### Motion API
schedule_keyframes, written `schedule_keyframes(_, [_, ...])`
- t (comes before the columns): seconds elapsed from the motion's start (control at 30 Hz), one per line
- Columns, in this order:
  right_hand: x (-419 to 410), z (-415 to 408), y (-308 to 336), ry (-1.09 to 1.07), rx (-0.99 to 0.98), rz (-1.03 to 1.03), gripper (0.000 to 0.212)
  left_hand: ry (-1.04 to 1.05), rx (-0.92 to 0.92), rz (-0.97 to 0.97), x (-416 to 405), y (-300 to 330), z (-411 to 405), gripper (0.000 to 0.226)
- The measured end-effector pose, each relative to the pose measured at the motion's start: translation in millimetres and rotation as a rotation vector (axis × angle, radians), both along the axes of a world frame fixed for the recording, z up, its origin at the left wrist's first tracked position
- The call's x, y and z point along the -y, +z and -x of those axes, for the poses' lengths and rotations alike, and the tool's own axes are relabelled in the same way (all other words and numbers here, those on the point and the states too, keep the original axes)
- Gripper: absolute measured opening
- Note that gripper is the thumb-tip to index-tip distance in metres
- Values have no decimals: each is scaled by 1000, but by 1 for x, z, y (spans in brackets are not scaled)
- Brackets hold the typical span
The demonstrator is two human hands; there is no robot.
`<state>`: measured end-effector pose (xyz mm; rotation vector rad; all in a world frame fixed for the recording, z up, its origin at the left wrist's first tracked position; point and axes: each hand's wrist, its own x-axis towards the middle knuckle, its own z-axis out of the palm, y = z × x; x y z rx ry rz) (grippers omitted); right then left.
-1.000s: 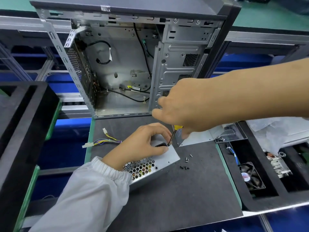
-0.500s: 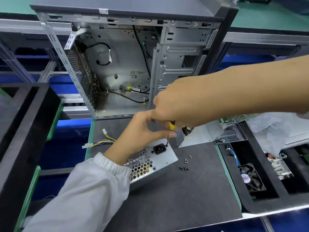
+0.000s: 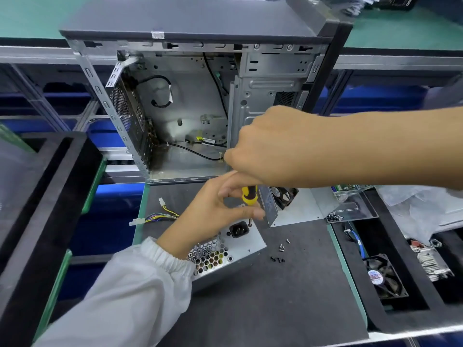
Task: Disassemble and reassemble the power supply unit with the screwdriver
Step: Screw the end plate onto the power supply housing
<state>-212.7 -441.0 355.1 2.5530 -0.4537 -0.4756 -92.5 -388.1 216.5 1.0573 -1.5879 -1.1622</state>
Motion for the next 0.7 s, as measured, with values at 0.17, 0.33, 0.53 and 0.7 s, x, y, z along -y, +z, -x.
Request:
schedule_keyframes(0.17, [4, 7, 8, 120, -41, -224, 21, -19, -48, -44, 2, -4, -1, 6])
schedule_keyframes(0.33, [2, 4, 4, 49, 36, -81, 26, 9, 7, -3, 1, -7, 0, 18])
schedule_keyframes(0.53, [7, 11, -1, 14, 90, -102, 17, 142, -56, 47, 1, -12, 5, 20])
schedule_keyframes(0.7, [13, 12, 3, 38, 40, -172, 11, 10, -29, -12, 0, -6, -1, 24])
